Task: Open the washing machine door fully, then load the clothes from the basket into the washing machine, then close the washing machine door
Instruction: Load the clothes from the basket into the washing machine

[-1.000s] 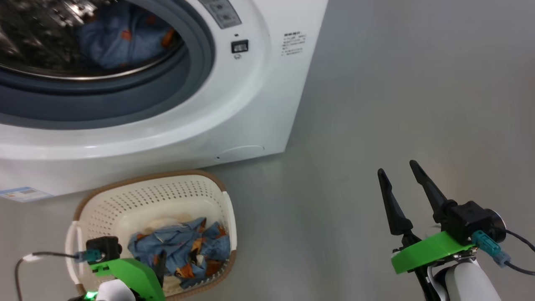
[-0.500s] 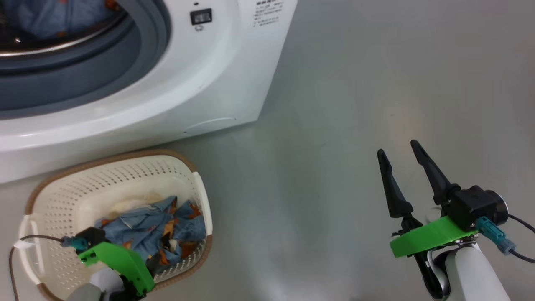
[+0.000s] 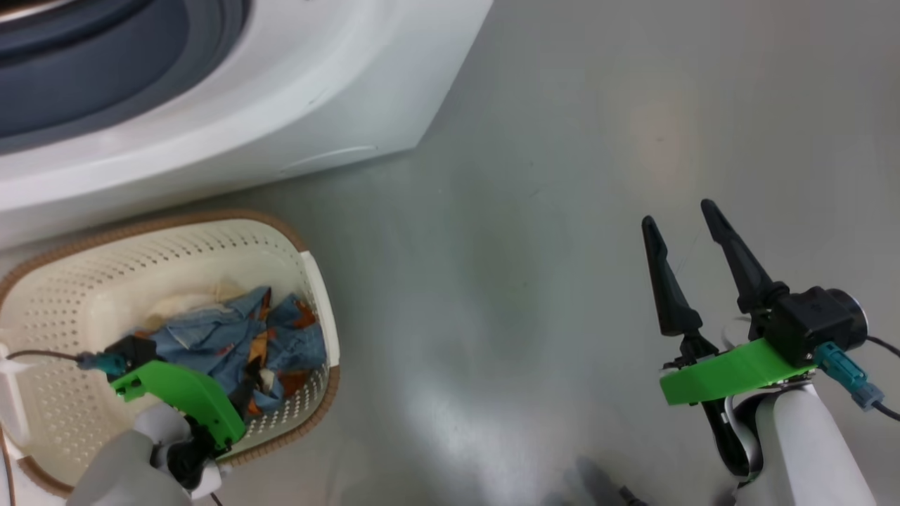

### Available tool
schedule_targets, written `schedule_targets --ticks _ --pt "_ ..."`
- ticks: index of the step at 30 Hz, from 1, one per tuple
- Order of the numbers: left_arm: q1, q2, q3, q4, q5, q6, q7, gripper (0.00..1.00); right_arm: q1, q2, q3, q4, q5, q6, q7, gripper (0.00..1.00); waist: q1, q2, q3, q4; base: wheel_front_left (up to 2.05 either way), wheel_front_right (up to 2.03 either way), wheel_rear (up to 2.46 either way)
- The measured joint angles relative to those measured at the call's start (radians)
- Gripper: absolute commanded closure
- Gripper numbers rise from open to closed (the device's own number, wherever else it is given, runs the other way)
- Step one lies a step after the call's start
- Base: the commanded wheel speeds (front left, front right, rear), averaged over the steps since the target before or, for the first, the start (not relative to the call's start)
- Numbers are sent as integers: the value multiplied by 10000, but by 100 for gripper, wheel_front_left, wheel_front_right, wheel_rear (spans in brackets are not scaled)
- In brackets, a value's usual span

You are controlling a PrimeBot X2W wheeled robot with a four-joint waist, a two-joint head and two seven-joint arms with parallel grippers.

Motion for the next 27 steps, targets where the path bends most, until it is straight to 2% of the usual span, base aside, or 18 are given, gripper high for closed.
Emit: schedule_targets --ticks 27 --pt "-1611 667 -1164 974 -134 0 -704 0 -332 10 -268 -715 58 0 0 0 0 0 1988 -91 0 0 0"
